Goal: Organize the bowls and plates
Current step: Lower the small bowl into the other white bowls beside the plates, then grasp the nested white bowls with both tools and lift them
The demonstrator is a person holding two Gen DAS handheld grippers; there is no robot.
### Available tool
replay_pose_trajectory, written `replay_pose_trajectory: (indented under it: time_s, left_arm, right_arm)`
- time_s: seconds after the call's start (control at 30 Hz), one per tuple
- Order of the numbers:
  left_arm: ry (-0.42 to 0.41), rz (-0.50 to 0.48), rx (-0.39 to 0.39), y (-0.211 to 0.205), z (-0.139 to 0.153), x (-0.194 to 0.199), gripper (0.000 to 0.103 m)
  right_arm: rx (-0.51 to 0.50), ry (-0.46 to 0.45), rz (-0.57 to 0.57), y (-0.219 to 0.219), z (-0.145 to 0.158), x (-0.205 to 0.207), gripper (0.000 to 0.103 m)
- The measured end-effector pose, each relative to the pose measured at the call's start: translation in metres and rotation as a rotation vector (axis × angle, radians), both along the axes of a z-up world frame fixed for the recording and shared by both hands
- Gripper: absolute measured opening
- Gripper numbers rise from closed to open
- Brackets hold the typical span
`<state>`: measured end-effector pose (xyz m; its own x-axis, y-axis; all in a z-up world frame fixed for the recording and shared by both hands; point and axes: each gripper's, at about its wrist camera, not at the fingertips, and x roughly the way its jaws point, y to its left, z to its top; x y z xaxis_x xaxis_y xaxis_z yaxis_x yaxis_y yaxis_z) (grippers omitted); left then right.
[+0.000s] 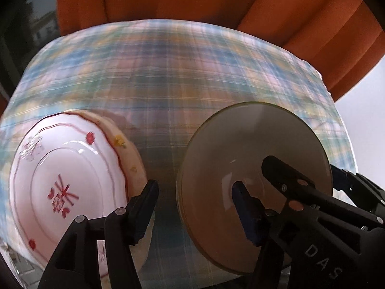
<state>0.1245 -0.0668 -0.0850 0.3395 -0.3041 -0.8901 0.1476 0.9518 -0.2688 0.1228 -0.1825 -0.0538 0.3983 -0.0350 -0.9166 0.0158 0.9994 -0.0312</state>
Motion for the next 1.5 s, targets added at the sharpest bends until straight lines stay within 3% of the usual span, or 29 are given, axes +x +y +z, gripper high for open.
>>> replay_pose_trajectory:
  time_s: [0.3, 0.53, 0.8, 1.1, 1.27, 1.5]
  left_arm:
    - [0.098, -0.122, -0.102, -0.004, -0.017, 0.014, 0.061]
    - [0.111, -0.16, -0.11, -0.006, -0.016, 0.014, 0.059]
    - [0.129, -0.133, -0.073, -0.012, -0.016, 0.019, 0.06]
    - [0.122, -0.047, 0.019, -0.025, -0.011, 0.022, 0.06]
    - [0.12, 0.006, 0.039, -0.027, -0.01, 0.019, 0.06]
    - [0.143, 0.054, 0.069, -0.031, -0.009, 0.016, 0.057]
  right_arm:
    - [-0.023, 0.072, -0.116, -0.002, -0.008, 0.004, 0.067]
    - [0.001, 0.094, -0.163, -0.005, -0.014, 0.004, 0.067]
    - [0.081, 0.093, -0.164, -0.021, -0.019, 0.005, 0.067]
    - [0.277, 0.138, -0.099, -0.05, -0.037, 0.017, 0.066]
    - [0.369, 0.146, -0.022, -0.054, -0.041, 0.022, 0.055]
    - [0.413, 0.154, 0.07, -0.049, -0.039, 0.025, 0.035]
